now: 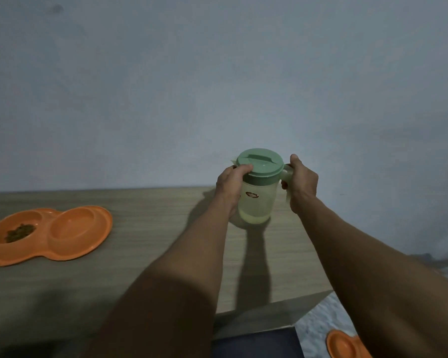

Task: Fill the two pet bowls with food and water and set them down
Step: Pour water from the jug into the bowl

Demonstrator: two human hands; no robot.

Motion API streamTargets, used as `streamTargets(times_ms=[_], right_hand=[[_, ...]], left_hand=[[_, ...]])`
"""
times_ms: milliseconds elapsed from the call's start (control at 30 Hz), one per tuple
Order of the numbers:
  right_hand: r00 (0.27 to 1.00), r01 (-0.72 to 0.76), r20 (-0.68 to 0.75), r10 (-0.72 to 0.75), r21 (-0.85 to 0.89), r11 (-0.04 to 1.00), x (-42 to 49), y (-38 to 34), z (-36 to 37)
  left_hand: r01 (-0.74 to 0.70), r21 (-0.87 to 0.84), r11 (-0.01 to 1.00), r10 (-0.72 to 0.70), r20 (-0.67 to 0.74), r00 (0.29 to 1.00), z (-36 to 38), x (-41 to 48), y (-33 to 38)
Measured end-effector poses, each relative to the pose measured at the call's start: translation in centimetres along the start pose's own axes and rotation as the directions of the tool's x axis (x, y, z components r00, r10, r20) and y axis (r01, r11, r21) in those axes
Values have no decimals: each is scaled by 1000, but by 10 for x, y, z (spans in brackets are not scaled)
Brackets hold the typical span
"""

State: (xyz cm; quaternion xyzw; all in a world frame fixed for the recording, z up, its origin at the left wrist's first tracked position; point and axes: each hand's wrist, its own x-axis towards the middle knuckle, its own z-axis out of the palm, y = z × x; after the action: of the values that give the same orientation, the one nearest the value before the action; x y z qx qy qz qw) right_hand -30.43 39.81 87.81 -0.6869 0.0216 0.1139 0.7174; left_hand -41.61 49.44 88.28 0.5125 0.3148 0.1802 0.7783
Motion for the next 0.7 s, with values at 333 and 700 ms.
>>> streamTargets(times_ms=[333,700], right_hand=[[997,-75,9,76,-19,997,43,17,-23],[995,-99,27,99,20,995,67,33,-23]], left_hand=[[16,31,999,-14,-57,998,35,27,-26],[25,105,994,-19,-60,998,41,50,-41]])
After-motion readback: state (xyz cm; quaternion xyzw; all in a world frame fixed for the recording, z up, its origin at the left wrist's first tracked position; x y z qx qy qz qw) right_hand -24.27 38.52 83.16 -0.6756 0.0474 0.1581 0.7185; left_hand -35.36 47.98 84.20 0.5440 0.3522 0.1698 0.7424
